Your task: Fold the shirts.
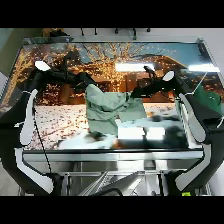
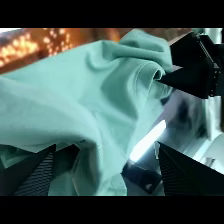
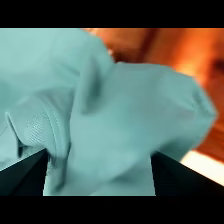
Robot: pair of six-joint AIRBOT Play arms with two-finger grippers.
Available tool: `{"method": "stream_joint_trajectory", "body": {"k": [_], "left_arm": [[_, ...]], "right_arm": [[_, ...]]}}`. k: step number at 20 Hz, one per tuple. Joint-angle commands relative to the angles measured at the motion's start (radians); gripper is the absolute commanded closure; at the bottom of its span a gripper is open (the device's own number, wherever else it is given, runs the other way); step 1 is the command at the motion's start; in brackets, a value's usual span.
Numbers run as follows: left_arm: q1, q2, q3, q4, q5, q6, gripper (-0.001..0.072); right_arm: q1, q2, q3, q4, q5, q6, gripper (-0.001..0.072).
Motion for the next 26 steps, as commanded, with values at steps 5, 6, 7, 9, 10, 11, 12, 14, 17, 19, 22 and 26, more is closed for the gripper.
{"method": "stream_joint_trajectory", "body": {"k": [5,6,7,9,10,11,12,14,17,19,22,26], "left_arm": [[0.058,0.146,-0.104,0.119,-0.218,-0.124,0.0023],[0.044,0.191,-0.183,0.177,-0.214,-0.122,0.0023],[0.027,0.240,-0.274,0.221,-0.198,-0.122,0.0023],[-0.003,0.331,-0.450,0.240,-0.155,-0.121,0.0023],[-0.014,0.375,-0.533,0.240,-0.135,-0.115,0.0023],[-0.026,0.414,-0.602,0.240,-0.113,-0.114,0.0023],[-0.038,0.455,-0.672,0.239,-0.092,-0.114,0.0023],[-0.055,0.537,-0.790,0.238,-0.046,-0.114,0.0023],[-0.072,0.642,-0.919,0.229,0.004,-0.127,0.0023],[-0.076,0.714,-0.999,0.230,0.042,-0.135,0.0023],[-0.077,0.808,-1.112,0.229,0.140,-0.179,0.0023],[-0.138,0.882,-1.251,0.229,0.319,-0.224,0.0024]], "right_arm": [[-0.215,0.072,0.019,-0.008,0.179,-0.046,0.0021],[-0.223,0.068,-0.006,-0.008,0.182,-0.075,0.0022],[-0.222,0.060,-0.034,-0.008,0.180,-0.106,0.0021],[-0.210,0.028,-0.078,-0.004,0.179,-0.134,0.0022],[-0.199,0.003,-0.089,-0.003,0.180,-0.134,0.0022],[-0.187,-0.024,-0.090,0.000,0.180,-0.134,0.0022],[-0.174,-0.046,-0.090,0.010,0.179,-0.143,0.0022],[-0.143,-0.082,-0.090,0.058,0.174,-0.183,0.0022],[-0.101,-0.105,-0.090,0.069,0.118,-0.187,0.0024],[-0.086,-0.105,-0.090,0.086,0.107,-0.203,0.0165],[-0.081,-0.102,-0.090,0.149,0.119,-0.239,0.0682],[-0.090,-0.063,-0.090,0.180,0.187,-0.238,0.0694]]}}
